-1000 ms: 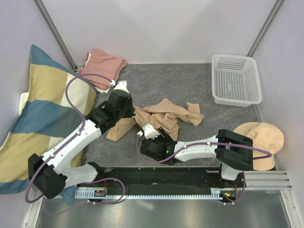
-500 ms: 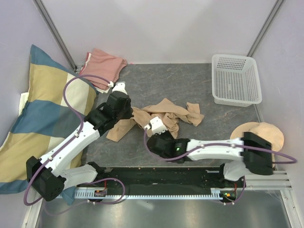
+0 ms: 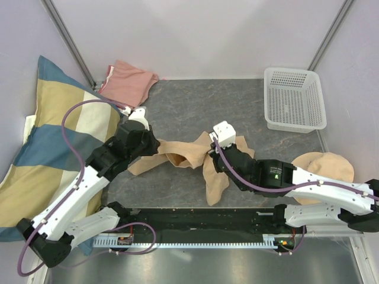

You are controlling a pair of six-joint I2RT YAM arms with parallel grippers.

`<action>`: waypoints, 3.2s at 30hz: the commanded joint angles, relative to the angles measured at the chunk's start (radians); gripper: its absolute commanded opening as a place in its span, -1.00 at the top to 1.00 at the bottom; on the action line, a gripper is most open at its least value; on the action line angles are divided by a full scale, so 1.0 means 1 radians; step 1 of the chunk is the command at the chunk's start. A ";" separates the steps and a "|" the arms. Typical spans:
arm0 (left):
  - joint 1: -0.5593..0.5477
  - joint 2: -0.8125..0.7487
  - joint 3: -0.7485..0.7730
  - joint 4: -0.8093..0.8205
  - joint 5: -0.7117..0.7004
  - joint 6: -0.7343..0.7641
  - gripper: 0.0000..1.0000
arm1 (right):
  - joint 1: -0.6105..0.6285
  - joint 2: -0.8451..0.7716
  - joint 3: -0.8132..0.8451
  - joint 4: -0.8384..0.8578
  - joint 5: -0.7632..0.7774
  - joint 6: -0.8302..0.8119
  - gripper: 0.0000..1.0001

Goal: Fold and stack the t-shirts
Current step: Flatten out the tshirt

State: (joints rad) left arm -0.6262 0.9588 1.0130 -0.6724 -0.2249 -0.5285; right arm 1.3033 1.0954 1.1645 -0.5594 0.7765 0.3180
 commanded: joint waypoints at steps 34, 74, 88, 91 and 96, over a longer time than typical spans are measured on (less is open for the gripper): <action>0.014 0.504 0.279 0.235 -0.162 0.079 0.96 | -0.682 0.409 -0.037 0.187 -0.207 0.079 1.00; 0.019 0.132 0.857 -0.061 -0.019 0.282 0.96 | -0.731 0.074 0.639 -0.065 -0.511 -0.247 1.00; 0.019 0.090 0.872 -0.141 -0.027 0.309 0.96 | -0.730 0.038 0.679 -0.157 -0.552 -0.293 1.00; 0.019 0.057 0.877 -0.167 0.071 0.286 0.96 | -0.730 0.008 0.678 -0.192 -0.704 -0.287 1.00; 0.017 -0.049 0.894 -0.168 0.436 0.239 0.96 | -0.730 -0.081 0.715 -0.250 -0.931 -0.255 1.00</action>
State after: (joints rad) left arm -0.6228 1.0382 1.8393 -0.8391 -0.0109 -0.3035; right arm 0.5961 1.1267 1.7954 -0.7700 -0.0402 0.0650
